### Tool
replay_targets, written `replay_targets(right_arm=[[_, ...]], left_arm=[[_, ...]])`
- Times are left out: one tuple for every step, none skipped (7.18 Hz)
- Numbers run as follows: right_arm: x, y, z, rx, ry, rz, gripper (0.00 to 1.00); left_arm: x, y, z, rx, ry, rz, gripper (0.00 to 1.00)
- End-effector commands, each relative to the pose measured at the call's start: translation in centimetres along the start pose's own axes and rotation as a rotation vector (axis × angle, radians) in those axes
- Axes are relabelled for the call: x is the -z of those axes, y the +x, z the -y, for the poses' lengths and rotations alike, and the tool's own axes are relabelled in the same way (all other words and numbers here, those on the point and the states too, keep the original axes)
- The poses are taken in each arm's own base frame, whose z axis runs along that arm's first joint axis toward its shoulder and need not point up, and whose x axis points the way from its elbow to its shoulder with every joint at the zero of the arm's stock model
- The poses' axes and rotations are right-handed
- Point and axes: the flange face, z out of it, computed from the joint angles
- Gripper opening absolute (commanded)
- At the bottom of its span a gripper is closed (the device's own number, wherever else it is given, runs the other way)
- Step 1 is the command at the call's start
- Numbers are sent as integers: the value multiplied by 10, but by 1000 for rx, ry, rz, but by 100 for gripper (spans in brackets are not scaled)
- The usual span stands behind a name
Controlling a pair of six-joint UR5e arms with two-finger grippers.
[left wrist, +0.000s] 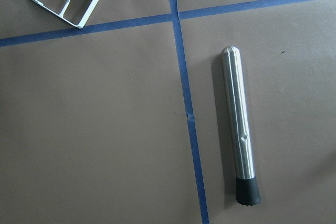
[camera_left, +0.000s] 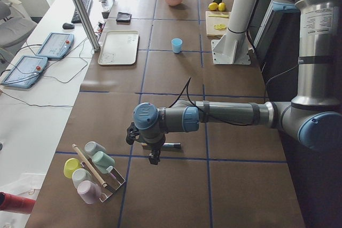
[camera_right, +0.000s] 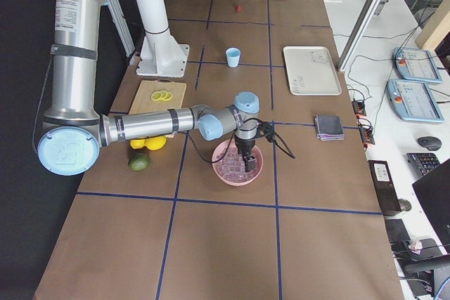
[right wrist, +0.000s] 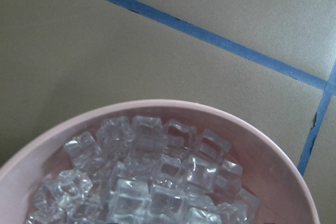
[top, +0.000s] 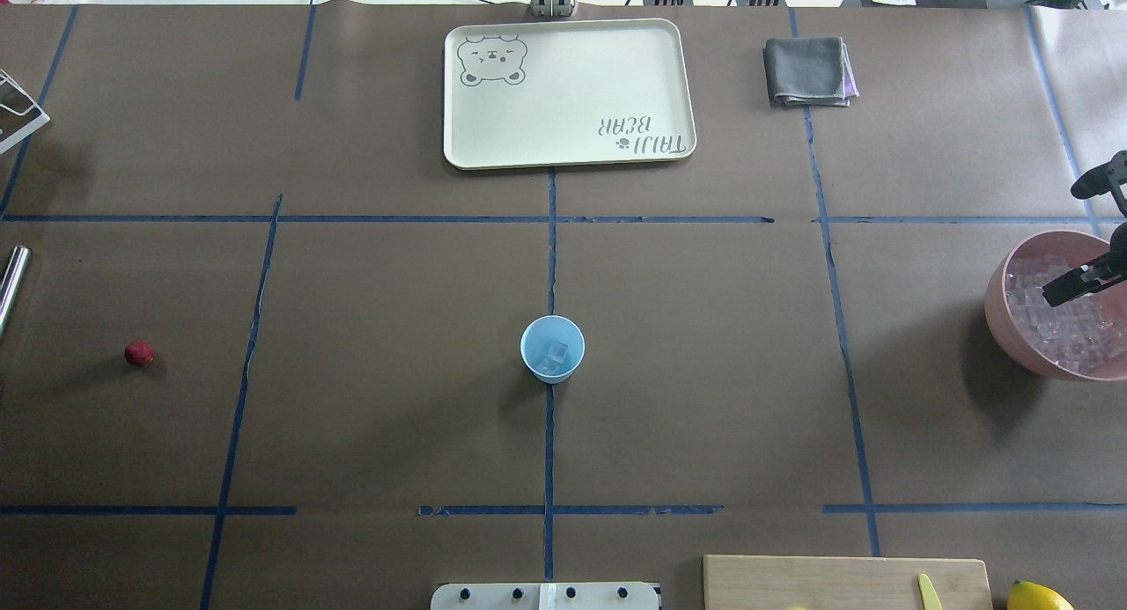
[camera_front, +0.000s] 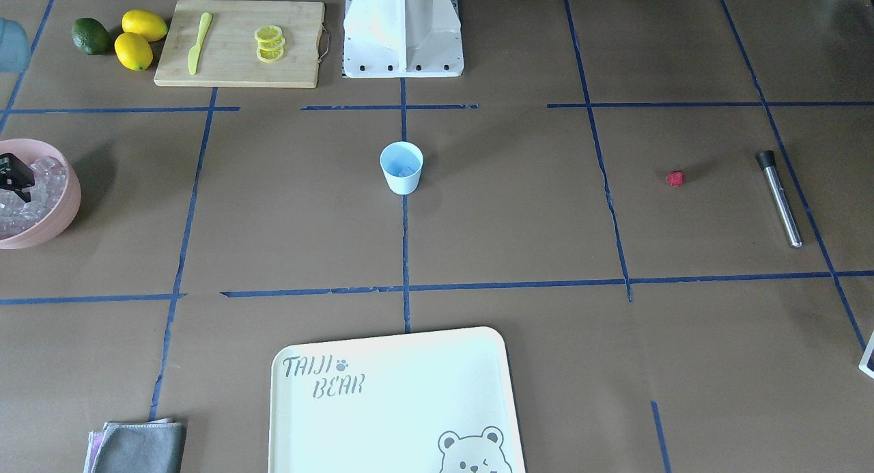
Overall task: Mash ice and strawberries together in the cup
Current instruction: 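Grasp a third ice cube from the bowl with the right gripper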
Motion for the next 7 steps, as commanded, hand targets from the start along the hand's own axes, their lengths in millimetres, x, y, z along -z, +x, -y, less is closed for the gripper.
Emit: replay_targets(right_arm=[[-4,3,-5,-5,-12,-5,94],[-4,4,-6,-6,-13,-6,93],[-4,4,-6,-8,-14,-6,80],[-4,3,-6,-1,-15,-3,48],[-4,3,-6,0,-14,-1,31],[-4,3,-6,4,-15,-1,11],[-3,3,-6,5,-14,2,2]], left_arm=[[0,0,0,0,0,0,100],[1,0,0,-1,1,0,100],[0,0,0,0,0,0,100],[0,0,-1,1,-1,0,100],[-1,0,-1,1,-3,-1,100],[-1,-1,-1,4,-3,-1,100],[-1,0,0,1,-3,-1,100]])
